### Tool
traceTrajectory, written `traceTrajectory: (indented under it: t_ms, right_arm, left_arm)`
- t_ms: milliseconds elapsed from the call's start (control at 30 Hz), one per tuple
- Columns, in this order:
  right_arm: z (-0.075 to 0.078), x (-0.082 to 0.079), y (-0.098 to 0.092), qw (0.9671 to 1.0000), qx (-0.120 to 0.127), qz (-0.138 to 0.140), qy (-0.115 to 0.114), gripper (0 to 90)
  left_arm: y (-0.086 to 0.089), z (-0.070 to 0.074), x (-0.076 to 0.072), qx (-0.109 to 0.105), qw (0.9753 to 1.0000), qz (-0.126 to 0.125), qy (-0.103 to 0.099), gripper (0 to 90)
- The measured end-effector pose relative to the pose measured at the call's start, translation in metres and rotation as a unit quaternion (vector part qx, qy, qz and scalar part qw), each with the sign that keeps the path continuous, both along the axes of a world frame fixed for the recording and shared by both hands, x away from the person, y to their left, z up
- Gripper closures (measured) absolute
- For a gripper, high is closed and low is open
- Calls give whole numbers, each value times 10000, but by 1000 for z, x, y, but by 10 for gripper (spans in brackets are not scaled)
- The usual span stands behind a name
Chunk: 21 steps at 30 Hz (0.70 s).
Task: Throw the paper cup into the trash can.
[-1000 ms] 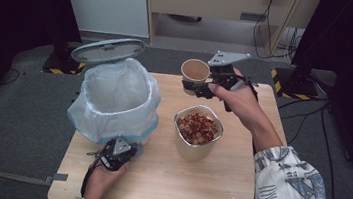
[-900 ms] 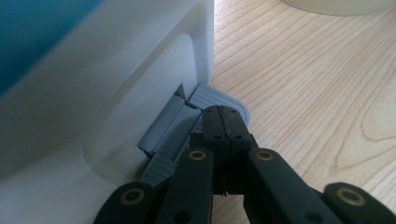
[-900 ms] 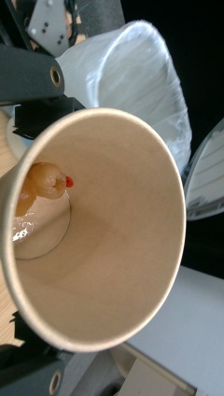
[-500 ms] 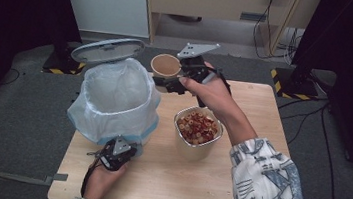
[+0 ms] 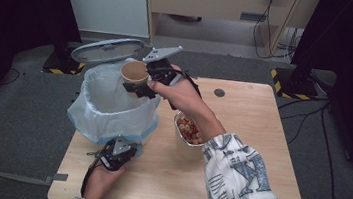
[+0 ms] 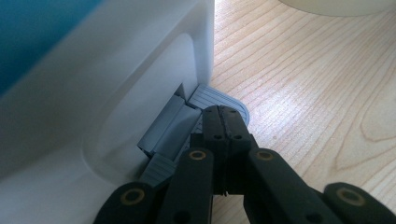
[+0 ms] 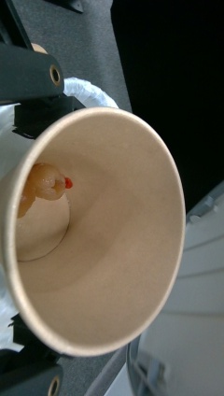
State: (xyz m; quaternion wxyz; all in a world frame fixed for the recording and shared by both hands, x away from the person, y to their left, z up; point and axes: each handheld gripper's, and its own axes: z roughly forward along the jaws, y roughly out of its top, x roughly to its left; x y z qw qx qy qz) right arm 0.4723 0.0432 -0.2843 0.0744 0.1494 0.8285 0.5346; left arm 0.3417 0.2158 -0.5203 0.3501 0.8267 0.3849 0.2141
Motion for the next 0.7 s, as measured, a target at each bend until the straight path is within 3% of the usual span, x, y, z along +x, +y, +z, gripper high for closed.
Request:
traceTrajectory:
  t_ms: [100, 200, 367, 700]
  right_arm:
    - [-6, 0, 9, 10000, -45, -19, -8, 131]
    - [-10, -1, 11, 9998, -51, -15, 179, 87]
    - [-10, 1, 0, 9998, -2, -113, 155, 91]
    - [-15, 5, -45, 9992, 42, -389, 104, 89]
  left_arm:
    - [0, 0, 0, -2, 10000, -2, 1, 895]
    - [0, 0, 0, -7, 10000, -2, 5, 894]
    - [0, 0, 0, 2, 10000, -9, 8, 894]
    - [0, 0, 0, 12, 10000, -12, 4, 894]
